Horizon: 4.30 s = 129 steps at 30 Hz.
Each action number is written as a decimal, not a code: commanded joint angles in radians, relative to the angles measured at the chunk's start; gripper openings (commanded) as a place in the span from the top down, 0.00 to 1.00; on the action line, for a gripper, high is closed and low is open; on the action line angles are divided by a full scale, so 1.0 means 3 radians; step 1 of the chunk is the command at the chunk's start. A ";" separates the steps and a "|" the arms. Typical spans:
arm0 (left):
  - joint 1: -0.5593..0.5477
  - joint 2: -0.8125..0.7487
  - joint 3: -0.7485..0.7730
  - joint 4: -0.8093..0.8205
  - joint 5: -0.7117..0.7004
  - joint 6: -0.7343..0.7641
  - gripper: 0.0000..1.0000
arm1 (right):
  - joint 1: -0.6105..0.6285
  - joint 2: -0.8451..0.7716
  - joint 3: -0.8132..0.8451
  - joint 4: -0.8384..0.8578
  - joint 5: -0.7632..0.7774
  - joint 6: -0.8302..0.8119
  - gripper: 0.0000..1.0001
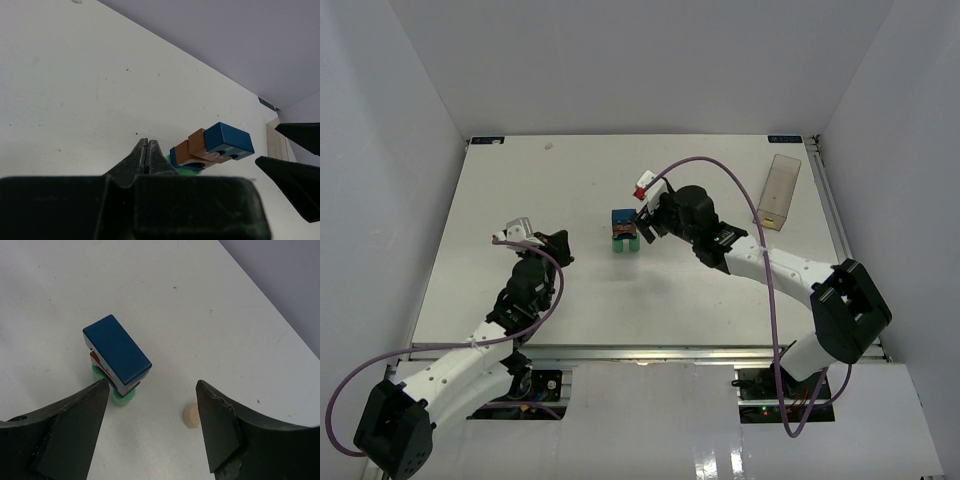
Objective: Build the wood block tower
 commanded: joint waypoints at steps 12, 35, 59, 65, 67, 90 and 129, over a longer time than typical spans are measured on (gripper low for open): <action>-0.0017 -0.0147 -0.0041 -0.0002 -0.0029 -0.0080 1.00 | 0.0167 0.0250 0.0301 -0.0050 0.0278 -0.0155 0.23; -0.0022 -0.0167 -0.0026 0.0009 0.0058 -0.0034 1.00 | 0.0182 0.0378 0.0429 -0.0059 0.0245 -0.0143 0.23; -0.0058 -0.0234 -0.0023 0.0024 0.0079 0.0030 1.00 | 0.0177 0.0411 0.0516 -0.0145 0.0230 -0.0124 0.24; -0.0068 -0.0264 -0.0028 0.0034 0.0074 0.0040 1.00 | 0.0177 0.0426 0.0521 -0.0146 0.0220 -0.0115 0.24; -0.0070 -0.0268 -0.0030 0.0034 0.0075 0.0040 1.00 | 0.0177 0.0431 0.0525 -0.0149 0.0223 -0.0109 0.24; -0.0089 -0.0275 -0.0023 0.0044 0.0079 0.0066 1.00 | 0.0178 0.0442 0.0567 -0.0181 0.0204 -0.0114 0.24; -0.0099 -0.0269 -0.0030 0.0060 0.0097 0.0071 1.00 | 0.0117 0.0215 0.0306 -0.0232 0.0288 -0.0063 0.24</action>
